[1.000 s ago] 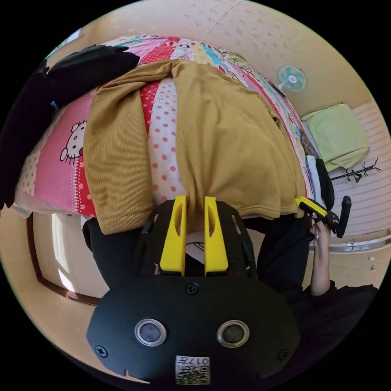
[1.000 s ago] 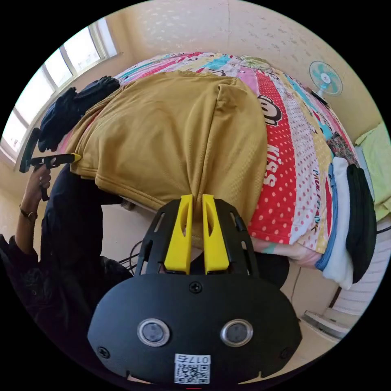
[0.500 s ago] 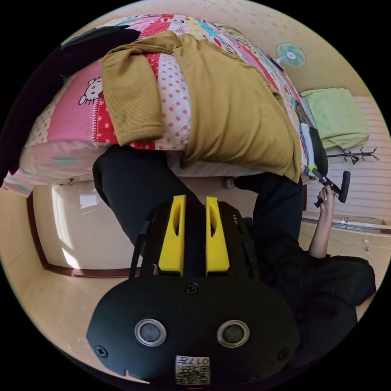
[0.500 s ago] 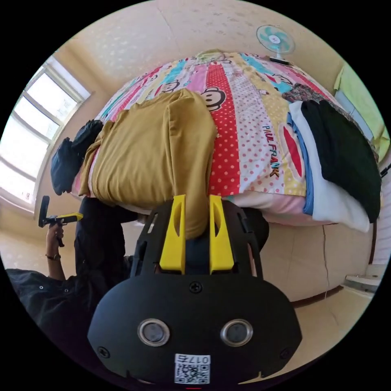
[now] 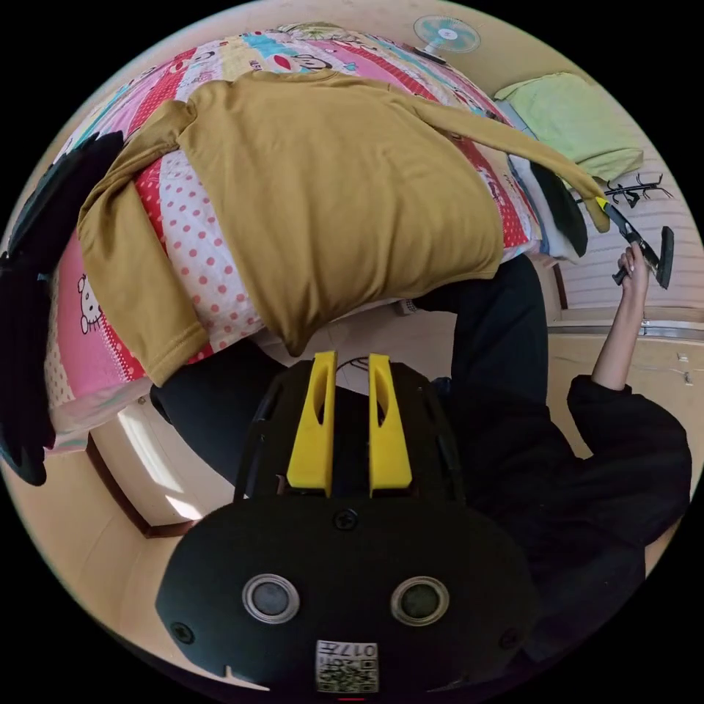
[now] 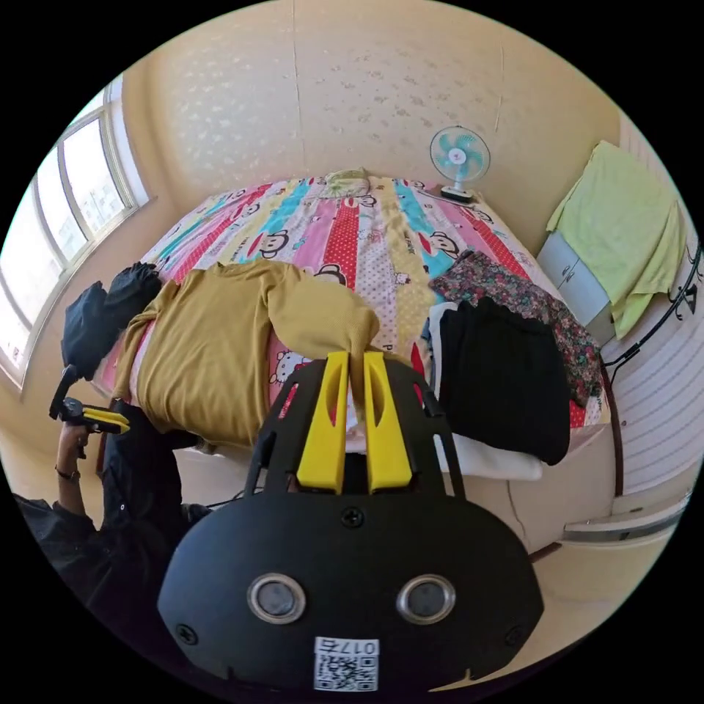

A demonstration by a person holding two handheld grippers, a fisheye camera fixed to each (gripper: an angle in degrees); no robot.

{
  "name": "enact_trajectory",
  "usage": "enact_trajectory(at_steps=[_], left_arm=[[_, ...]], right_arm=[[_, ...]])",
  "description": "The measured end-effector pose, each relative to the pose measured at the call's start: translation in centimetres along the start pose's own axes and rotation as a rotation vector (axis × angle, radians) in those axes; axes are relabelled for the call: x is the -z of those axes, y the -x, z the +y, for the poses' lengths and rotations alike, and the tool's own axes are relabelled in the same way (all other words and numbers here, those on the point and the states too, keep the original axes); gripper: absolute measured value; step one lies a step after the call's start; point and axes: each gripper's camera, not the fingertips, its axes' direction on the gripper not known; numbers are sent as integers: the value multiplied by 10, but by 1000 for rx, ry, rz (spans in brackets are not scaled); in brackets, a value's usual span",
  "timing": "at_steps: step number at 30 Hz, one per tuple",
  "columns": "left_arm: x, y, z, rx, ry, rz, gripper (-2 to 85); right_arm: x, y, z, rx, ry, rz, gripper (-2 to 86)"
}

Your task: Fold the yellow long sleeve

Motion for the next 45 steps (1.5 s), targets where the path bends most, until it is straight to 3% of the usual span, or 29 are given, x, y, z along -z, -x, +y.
enact_trajectory(at_steps=[4,7,10,12,18,22,26,31,35,41,45], left_arm=[[-4,-5,-13,-23,-58,177,80],[-10,-8,-13,-33,-36,222,80],[-7,0,-7,-18,3,196,80],[0,10,-1,10,4,180,80],[43,58,24,132,-195,359,83],[73,80,43,185,-352,418,85],[93,97,61,231,-404,391,85],[110,131,88,289,-426,430,85],[123,146,108,308,-486,465,85],[135,171,140,376,-504,477,86],[147,190,162,437,-544,490,107]], right_arm=[[-57,-59,24,-176,164,142,94],[-110,-103,73,-360,279,-54,109],[-122,-134,130,-565,116,-448,107],[-126,-151,162,-699,2,-573,109],[-164,-207,215,-1090,-137,-644,124],[-184,-213,226,-1170,-221,-731,51],[-139,-193,205,-1011,-361,-611,37],[-96,-170,97,-722,-444,-395,31],[-111,-129,-8,-532,-432,-414,30],[-138,96,-153,-33,-462,-609,33],[-230,255,-180,205,-300,-820,48]])
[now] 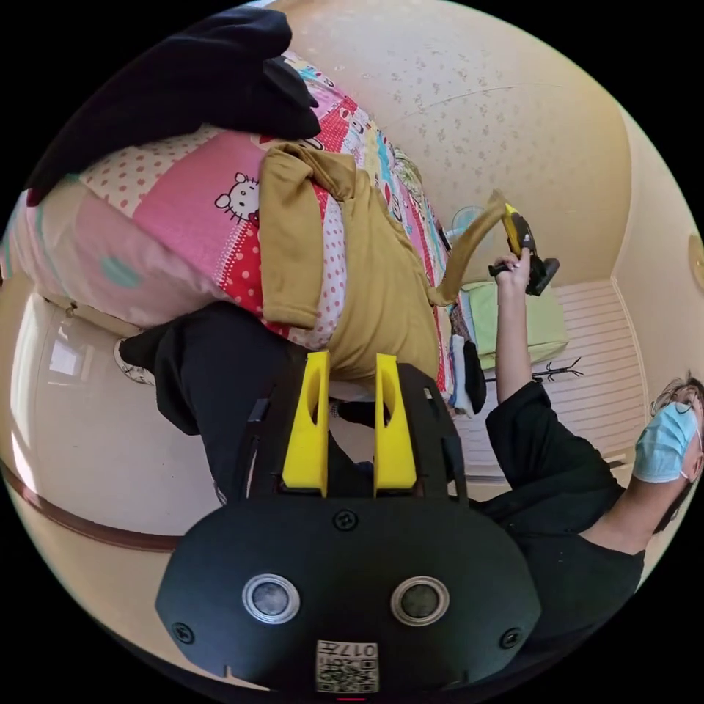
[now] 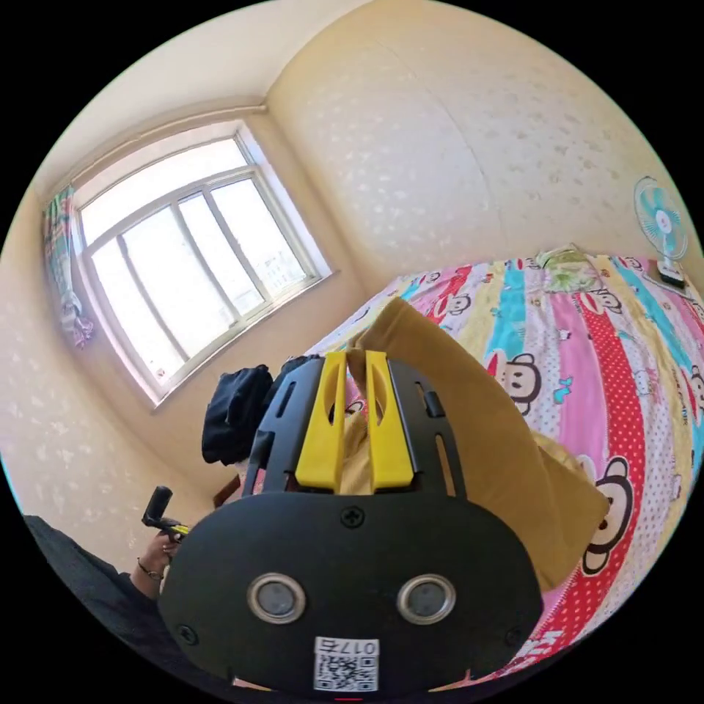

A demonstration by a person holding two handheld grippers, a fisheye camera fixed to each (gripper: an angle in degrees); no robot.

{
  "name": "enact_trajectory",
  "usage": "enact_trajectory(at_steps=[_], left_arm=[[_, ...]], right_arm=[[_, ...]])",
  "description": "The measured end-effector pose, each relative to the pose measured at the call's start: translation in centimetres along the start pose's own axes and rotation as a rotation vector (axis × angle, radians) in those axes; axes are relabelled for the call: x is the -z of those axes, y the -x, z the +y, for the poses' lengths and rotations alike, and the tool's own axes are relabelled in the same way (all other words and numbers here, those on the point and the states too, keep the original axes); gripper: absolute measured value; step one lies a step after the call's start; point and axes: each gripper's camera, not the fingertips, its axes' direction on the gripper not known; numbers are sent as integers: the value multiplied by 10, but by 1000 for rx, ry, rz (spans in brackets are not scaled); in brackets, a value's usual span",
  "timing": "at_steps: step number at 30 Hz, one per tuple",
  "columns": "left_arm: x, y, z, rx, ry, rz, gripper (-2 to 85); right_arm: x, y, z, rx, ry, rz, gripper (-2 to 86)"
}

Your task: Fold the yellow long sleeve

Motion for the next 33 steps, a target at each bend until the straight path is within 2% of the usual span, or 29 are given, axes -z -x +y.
enact_trajectory(at_steps=[1,4,8,11,14,15,16,18,20,23,25,26,29,31,32,33], left_arm=[[9,4,0,14,-24,-11,115],[32,17,-4,67,-84,-78,135],[40,34,-28,123,-153,-179,166],[11,43,-68,145,-76,-188,181],[-5,14,-95,98,48,-428,159],[-5,-8,-100,-1,128,-534,132],[6,-33,-96,-118,124,-627,83],[36,-65,-85,-240,50,-770,45],[75,-83,-76,-303,-9,-824,36],[158,-92,-51,-289,-178,-989,34],[216,-74,-21,-210,-356,-1070,37],[228,-63,-14,-171,-388,-1053,38],[270,30,20,176,-451,-786,50],[281,108,56,438,-470,-508,85],[280,123,65,482,-481,-431,102],[278,148,81,546,-509,-268,137]], right_arm=[[-50,-2,17,-38,99,-67,52],[-138,-11,78,-85,311,-99,60],[-161,-23,154,-92,421,-41,60],[-147,-29,206,-47,436,90,48],[-135,-39,244,22,459,189,34],[-132,-47,254,42,462,166,30],[-130,-57,261,28,445,116,26],[-132,-79,265,-38,437,28,20],[-140,-103,266,-119,464,-57,16],[-145,-125,272,-150,435,-131,14],[-146,-130,274,-115,428,-146,13],[-147,-131,275,-110,429,-145,13],[-149,-143,277,-110,425,-135,10],[-149,-158,278,-134,418,-165,8],[-149,-162,278,-142,415,-177,7],[-148,-172,279,-162,407,-204,7]])
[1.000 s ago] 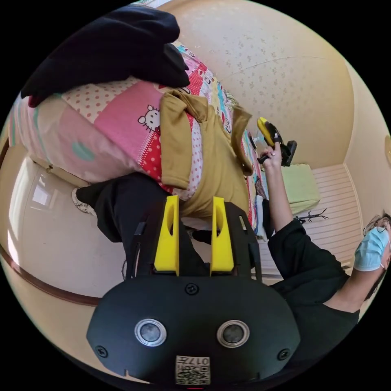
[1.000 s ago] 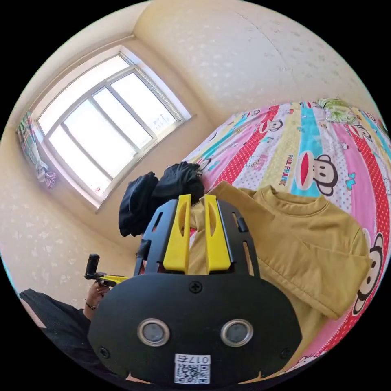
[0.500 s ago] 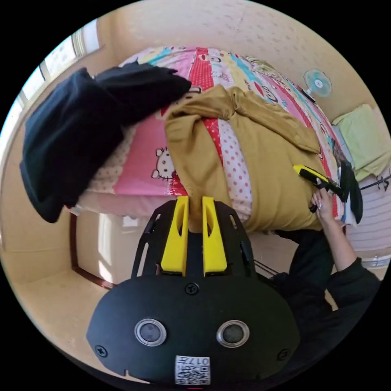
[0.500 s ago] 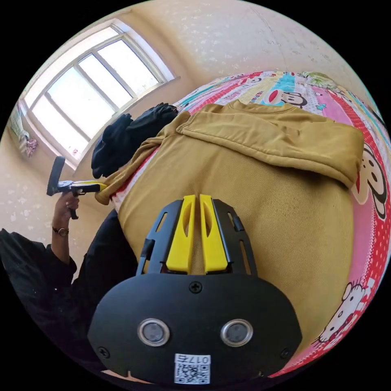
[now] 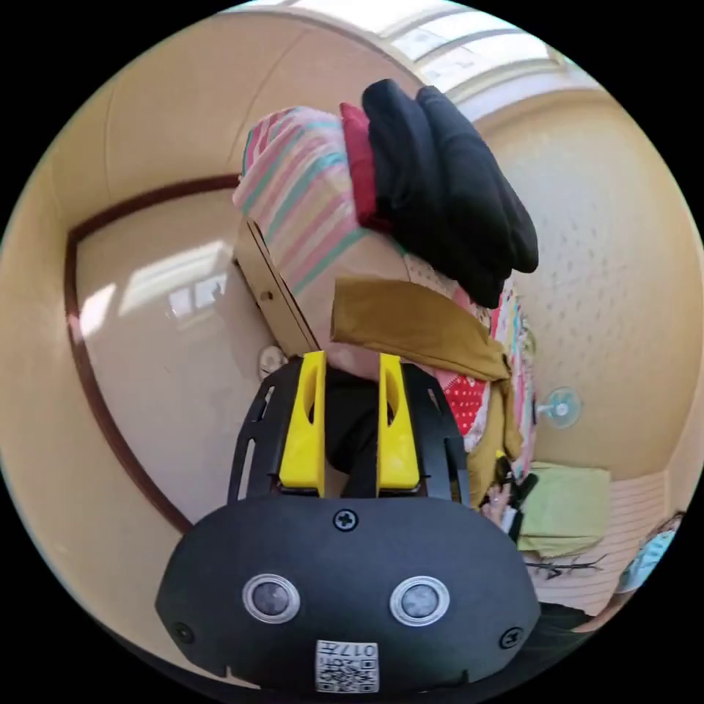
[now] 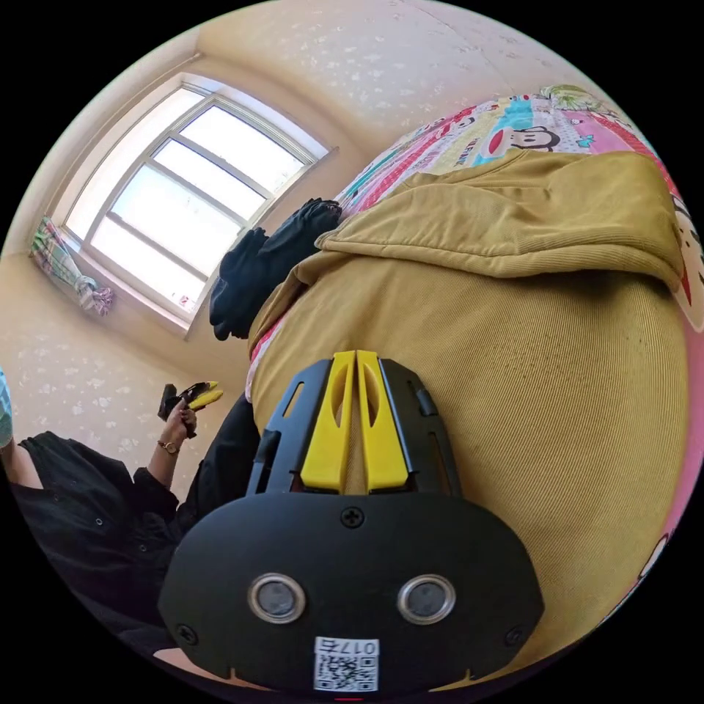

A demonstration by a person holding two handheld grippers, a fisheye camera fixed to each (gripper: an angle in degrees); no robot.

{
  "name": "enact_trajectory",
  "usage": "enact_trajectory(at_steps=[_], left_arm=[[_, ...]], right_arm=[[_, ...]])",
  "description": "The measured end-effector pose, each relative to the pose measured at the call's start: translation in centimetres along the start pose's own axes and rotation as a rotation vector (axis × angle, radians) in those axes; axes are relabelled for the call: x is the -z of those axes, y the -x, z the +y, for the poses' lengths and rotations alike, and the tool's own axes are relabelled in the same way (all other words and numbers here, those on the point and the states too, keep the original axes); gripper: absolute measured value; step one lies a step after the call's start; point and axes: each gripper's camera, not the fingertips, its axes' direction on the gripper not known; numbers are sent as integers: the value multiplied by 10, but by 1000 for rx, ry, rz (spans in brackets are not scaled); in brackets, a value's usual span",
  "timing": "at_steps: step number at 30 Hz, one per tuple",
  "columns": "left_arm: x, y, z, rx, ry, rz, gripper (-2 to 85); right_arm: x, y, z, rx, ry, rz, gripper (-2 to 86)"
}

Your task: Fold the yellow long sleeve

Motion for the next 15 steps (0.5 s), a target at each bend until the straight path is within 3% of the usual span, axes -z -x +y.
enact_trajectory(at_steps=[4,6,15], left_arm=[[-44,50,-2,222,132,485,167],[-63,56,-8,290,138,610,168],[-149,60,-43,539,164,836,165]], right_arm=[[6,-28,-3,-38,-2,-74,6],[9,-35,-4,-40,1,-76,6],[29,-65,-10,-42,-5,-78,6]])
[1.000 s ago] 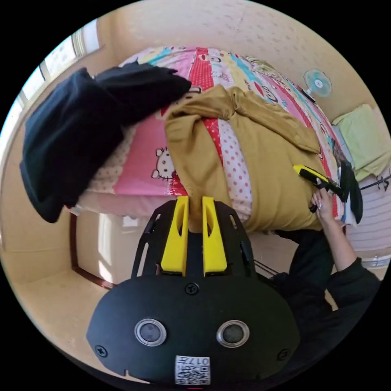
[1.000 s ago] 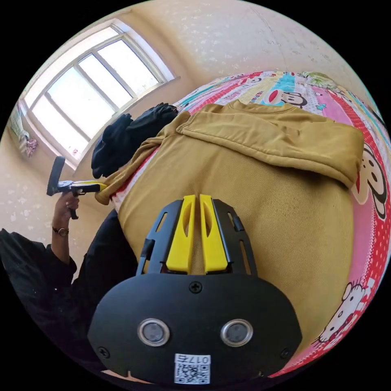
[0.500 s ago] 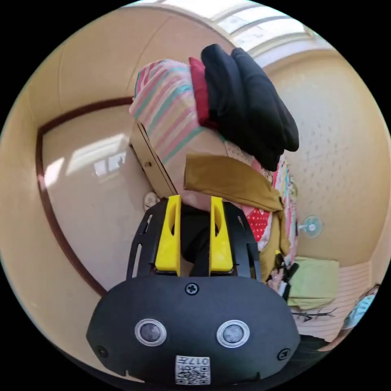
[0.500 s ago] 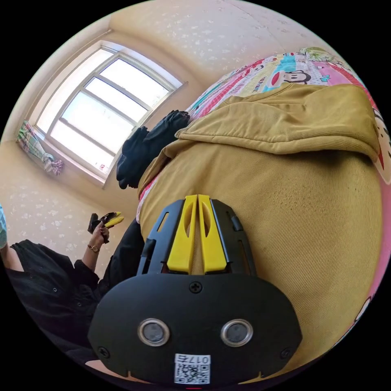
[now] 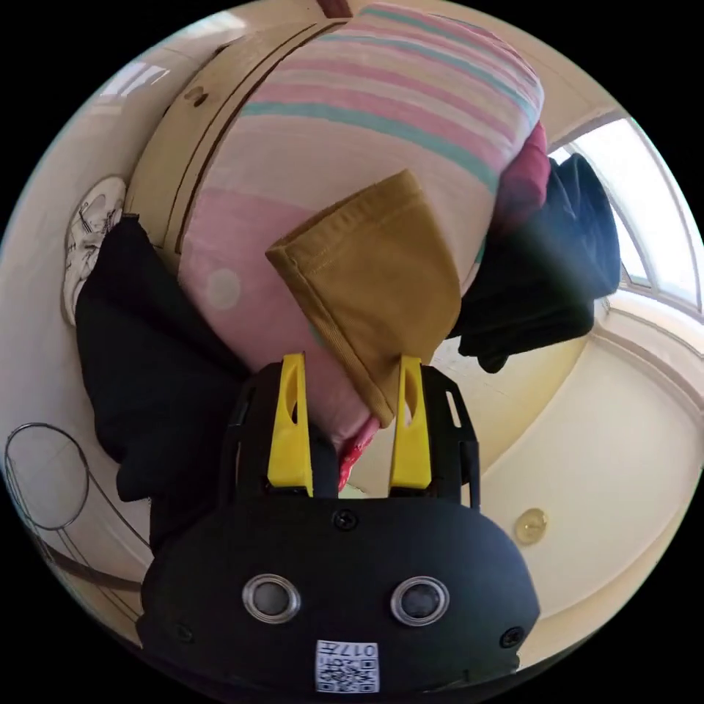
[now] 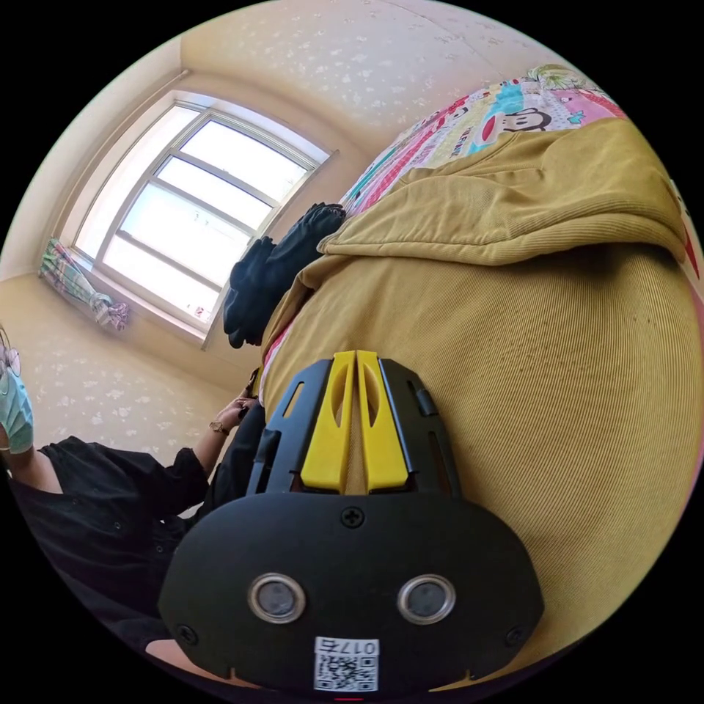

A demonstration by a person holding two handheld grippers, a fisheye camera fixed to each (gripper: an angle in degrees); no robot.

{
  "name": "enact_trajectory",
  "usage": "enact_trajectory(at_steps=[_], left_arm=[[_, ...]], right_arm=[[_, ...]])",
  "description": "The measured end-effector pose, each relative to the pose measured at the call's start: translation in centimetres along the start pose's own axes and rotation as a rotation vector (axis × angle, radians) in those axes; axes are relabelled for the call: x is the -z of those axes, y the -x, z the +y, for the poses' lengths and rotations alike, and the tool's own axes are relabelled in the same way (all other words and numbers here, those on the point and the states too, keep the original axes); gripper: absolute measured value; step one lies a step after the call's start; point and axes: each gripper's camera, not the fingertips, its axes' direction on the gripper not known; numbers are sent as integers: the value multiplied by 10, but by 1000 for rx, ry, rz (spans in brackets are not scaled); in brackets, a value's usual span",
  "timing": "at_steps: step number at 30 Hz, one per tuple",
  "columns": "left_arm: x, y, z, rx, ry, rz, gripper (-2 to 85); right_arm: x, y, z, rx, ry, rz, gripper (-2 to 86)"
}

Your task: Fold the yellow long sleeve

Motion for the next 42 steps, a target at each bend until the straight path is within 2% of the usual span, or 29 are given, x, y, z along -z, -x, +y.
enact_trajectory(at_steps=[2,4,6,8,14,16,17,19,20,22,23,24,25,26,28,30,32,35,38,40,42], left_arm=[[-7,8,2,76,7,66,133],[1,-4,23,24,-116,125,55],[10,-24,41,-57,-185,67,41],[7,-50,54,-142,-180,-2,40],[-64,-176,138,-657,-199,-247,39],[-137,-224,190,-945,-152,-317,40],[-160,-234,205,-1013,-131,-332,40],[-262,-258,262,-1269,5,-389,39],[-288,-260,276,-1321,47,-400,39],[-401,-249,335,-1469,263,-406,39],[-429,-243,350,-1499,332,-397,40],[-484,-225,379,-1548,493,-388,40],[-539,-198,406,-1563,677,-400,45],[-566,-182,418,-1546,769,-416,49],[-650,-107,454,-1431,1051,-473,90],[-688,-50,470,-1351,1138,-555,99],[-705,-11,475,-1319,1152,-633,100],[-706,11,464,-1304,1068,-681,100],[-687,-3,432,-1331,843,-726,97],[-673,-22,397,-1313,667,-777,105],[-671,-33,369,-1271,605,-817,129]], right_arm=[[5,-5,-2,2,0,2,6],[12,-11,-4,4,-2,0,7],[18,-15,-5,6,-3,-6,7],[24,-19,-7,11,-4,-20,7],[56,-22,-4,103,-51,-121,6],[70,-17,0,165,-61,-144,7],[74,-16,2,177,-58,-154,7],[84,-13,10,213,-25,-196,6],[86,-12,12,226,-14,-205,6],[94,-11,21,280,21,-219,5],[96,-12,22,289,24,-223,5],[101,-14,20,299,16,-242,5],[106,-18,15,297,3,-265,5],[108,-20,12,291,-5,-273,5],[116,-31,-1,264,-34,-310,5],[122,-38,-7,253,-34,-356,6],[130,-40,-11,270,-41,-388,7],[139,-41,-21,273,-48,-395,11],[157,-47,-38,243,-68,-453,24],[192,-54,-53,183,-170,-365,44],[228,-60,-67,137,-287,-210,76]])
